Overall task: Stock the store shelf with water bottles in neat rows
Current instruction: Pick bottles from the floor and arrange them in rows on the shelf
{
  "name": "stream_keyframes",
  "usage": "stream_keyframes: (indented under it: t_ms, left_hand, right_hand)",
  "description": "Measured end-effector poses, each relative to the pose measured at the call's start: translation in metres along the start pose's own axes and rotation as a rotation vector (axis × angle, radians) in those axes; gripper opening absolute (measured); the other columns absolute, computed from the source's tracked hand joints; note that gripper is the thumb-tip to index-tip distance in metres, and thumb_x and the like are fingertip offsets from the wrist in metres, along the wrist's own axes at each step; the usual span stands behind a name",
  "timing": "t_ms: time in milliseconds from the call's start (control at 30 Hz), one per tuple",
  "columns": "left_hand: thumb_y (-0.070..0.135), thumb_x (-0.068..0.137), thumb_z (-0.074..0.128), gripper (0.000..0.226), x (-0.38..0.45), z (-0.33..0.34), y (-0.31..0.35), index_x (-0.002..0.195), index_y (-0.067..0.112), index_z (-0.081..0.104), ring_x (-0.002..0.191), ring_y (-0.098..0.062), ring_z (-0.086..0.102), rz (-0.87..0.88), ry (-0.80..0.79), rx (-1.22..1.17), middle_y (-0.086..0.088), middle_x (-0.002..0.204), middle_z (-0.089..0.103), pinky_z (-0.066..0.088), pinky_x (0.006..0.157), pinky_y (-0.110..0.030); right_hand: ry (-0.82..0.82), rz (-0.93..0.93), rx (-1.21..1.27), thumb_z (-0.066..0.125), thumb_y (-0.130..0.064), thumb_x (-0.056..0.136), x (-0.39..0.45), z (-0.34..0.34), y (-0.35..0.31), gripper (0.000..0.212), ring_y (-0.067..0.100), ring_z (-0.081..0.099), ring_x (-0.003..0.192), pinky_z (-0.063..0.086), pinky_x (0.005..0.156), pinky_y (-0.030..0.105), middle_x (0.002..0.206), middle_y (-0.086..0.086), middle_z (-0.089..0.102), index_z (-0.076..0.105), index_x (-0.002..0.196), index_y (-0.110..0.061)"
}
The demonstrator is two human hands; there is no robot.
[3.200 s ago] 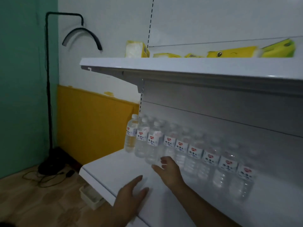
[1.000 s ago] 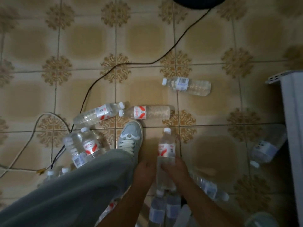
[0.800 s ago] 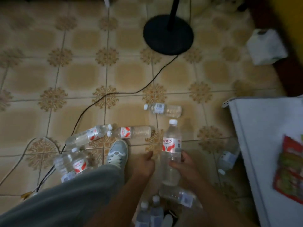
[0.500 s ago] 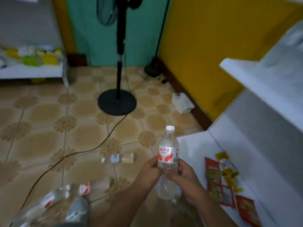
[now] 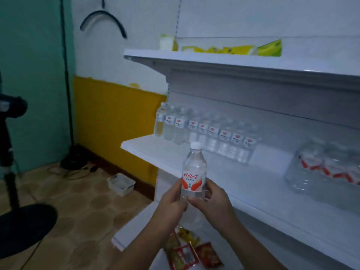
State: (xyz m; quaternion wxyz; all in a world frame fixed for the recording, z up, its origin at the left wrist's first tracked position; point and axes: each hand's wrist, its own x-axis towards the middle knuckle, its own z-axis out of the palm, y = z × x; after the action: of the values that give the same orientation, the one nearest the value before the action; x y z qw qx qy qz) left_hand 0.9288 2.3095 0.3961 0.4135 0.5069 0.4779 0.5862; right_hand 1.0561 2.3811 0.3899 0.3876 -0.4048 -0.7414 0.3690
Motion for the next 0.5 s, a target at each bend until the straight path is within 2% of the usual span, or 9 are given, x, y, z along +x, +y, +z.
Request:
stream_keyframes:
  t_ms: [67, 167, 200, 300, 333, 433, 500]
  left_hand:
    - [-0.014, 0.081, 0.044, 0.065, 0.002, 0.018, 0.012, 0.126, 0.031, 0.056, 0.106, -0.007, 0.064, 0.036, -0.073, 0.021, 0.008, 0.115, 0.068, 0.051, 0.095, -0.036]
    - [-0.010, 0.076, 0.045, 0.074, 0.002, 0.044, 0.025, 0.138, 0.031, 0.045, 0.118, -0.011, 0.058, 0.099, -0.236, 0.049, 0.007, 0.126, 0.063, 0.046, 0.102, -0.043]
    - [-0.010, 0.076, 0.046, 0.076, 0.001, 0.051, 0.029, 0.139, 0.031, 0.042, 0.120, -0.011, 0.056, 0.118, -0.287, 0.049, 0.007, 0.128, 0.061, 0.046, 0.102, -0.041]
    - [-0.013, 0.082, 0.049, 0.076, -0.001, 0.075, 0.043, 0.139, 0.035, 0.036, 0.122, 0.000, 0.051, 0.190, -0.393, 0.074, 0.018, 0.130, 0.057, 0.046, 0.097, -0.020]
    - [-0.010, 0.083, 0.052, 0.074, -0.002, 0.082, 0.047, 0.139, 0.036, 0.035, 0.123, 0.002, 0.050, 0.212, -0.420, 0.082, 0.020, 0.131, 0.056, 0.044, 0.097, -0.017]
    - [0.003, 0.081, 0.061, 0.072, 0.001, 0.098, 0.056, 0.138, 0.038, 0.034, 0.124, 0.000, 0.050, 0.274, -0.466, 0.097, 0.021, 0.131, 0.056, 0.041, 0.104, -0.025]
    - [-0.002, 0.083, 0.060, 0.071, 0.005, 0.105, 0.061, 0.139, 0.032, 0.035, 0.123, -0.001, 0.051, 0.283, -0.473, 0.088, 0.022, 0.129, 0.057, 0.042, 0.103, -0.024]
  right_hand:
    - [0.060, -0.025, -0.020, 0.080, -0.023, 0.077, -0.011, -0.030, -0.007, 0.038, -0.007, 0.065, 0.092, 0.048, 0.072, 0.008, 0.100, -0.023, 0.070, 0.062, 0.107, -0.038]
    - [0.139, -0.023, -0.049, 0.080, -0.021, 0.078, -0.029, -0.069, -0.016, 0.041, 0.000, 0.066, 0.096, 0.049, 0.080, 0.013, 0.105, -0.015, 0.072, 0.065, 0.115, -0.029]
    - [0.160, -0.013, -0.051, 0.081, -0.021, 0.077, -0.035, -0.080, -0.019, 0.043, 0.001, 0.066, 0.097, 0.050, 0.083, 0.016, 0.107, -0.015, 0.072, 0.065, 0.116, -0.027]
    - [0.215, 0.019, -0.060, 0.081, -0.022, 0.078, -0.051, -0.109, -0.029, 0.045, 0.003, 0.065, 0.101, 0.052, 0.088, 0.022, 0.110, -0.014, 0.070, 0.063, 0.119, -0.027]
    - [0.232, 0.031, -0.066, 0.080, -0.023, 0.078, -0.055, -0.118, -0.032, 0.046, 0.004, 0.065, 0.102, 0.052, 0.090, 0.024, 0.111, -0.015, 0.070, 0.062, 0.120, -0.028]
    - [0.276, 0.042, -0.088, 0.080, -0.024, 0.079, -0.066, -0.138, -0.042, 0.048, 0.003, 0.064, 0.105, 0.052, 0.096, 0.029, 0.114, -0.014, 0.069, 0.061, 0.123, -0.028]
    - [0.301, 0.039, -0.094, 0.079, -0.024, 0.079, -0.068, -0.145, -0.047, 0.047, 0.003, 0.064, 0.104, 0.053, 0.096, 0.029, 0.113, -0.014, 0.069, 0.061, 0.122, -0.027]
